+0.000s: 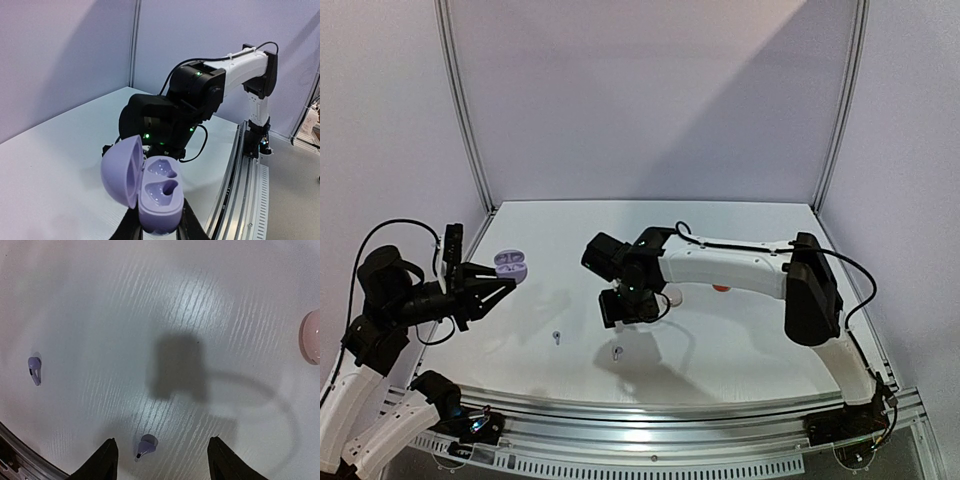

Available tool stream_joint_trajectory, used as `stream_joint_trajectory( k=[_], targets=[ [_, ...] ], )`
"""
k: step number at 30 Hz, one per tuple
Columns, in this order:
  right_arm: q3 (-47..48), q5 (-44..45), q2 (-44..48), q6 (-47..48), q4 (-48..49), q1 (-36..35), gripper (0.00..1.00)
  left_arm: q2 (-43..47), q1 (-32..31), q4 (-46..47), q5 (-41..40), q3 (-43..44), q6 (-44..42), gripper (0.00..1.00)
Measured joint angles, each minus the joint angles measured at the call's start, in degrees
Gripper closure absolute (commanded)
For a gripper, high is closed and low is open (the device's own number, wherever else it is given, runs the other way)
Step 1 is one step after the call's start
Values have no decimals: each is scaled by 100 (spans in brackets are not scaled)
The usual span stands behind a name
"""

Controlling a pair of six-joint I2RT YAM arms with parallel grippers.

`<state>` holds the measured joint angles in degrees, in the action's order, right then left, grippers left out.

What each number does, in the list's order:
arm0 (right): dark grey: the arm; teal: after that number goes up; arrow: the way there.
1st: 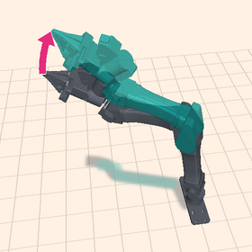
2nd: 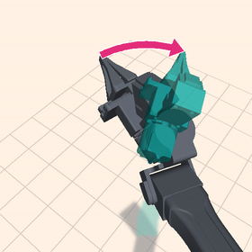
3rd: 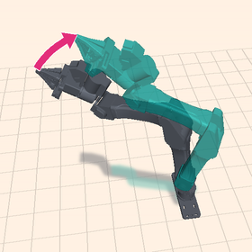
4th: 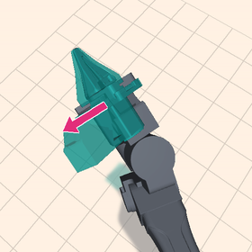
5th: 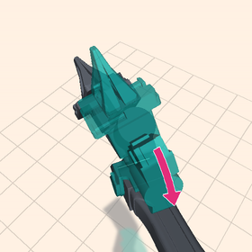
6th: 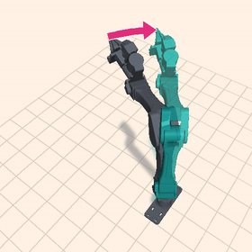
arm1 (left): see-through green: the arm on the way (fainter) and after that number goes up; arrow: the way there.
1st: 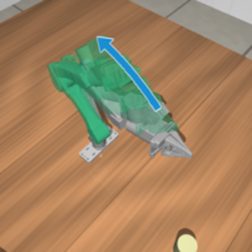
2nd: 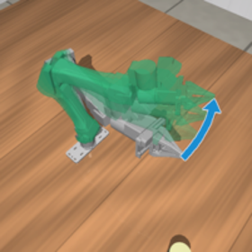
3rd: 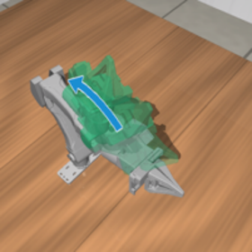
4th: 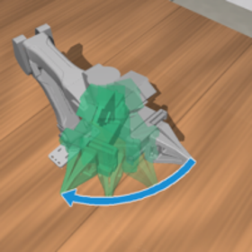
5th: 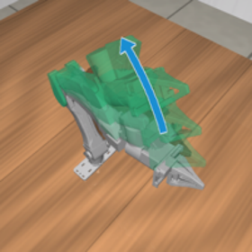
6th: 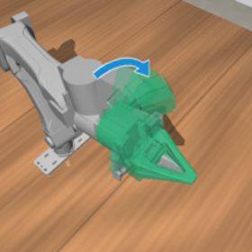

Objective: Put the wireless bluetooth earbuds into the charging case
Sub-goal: Pick up the right earbud from the corner of the board.

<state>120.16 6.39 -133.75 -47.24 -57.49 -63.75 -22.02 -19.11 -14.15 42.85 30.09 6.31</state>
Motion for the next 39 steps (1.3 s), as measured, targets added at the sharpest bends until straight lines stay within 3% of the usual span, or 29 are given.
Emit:
stream_joint_trajectory(
  k=[5,11,26,39],
  targets=[
    [37,-356,-199,-44,-28,0,47,0,61,2,13,-4,39,100],
    [85,-702,-413,-68,-9,-66,49,2,94,4,20,-7,63,100],
    [107,-800,-638,-31,-258,-264,68,26,114,11,22,-9,63,100],
    [140,-739,-671,-2,-289,-271,76,28,125,15,24,-26,63,100]
  ],
)
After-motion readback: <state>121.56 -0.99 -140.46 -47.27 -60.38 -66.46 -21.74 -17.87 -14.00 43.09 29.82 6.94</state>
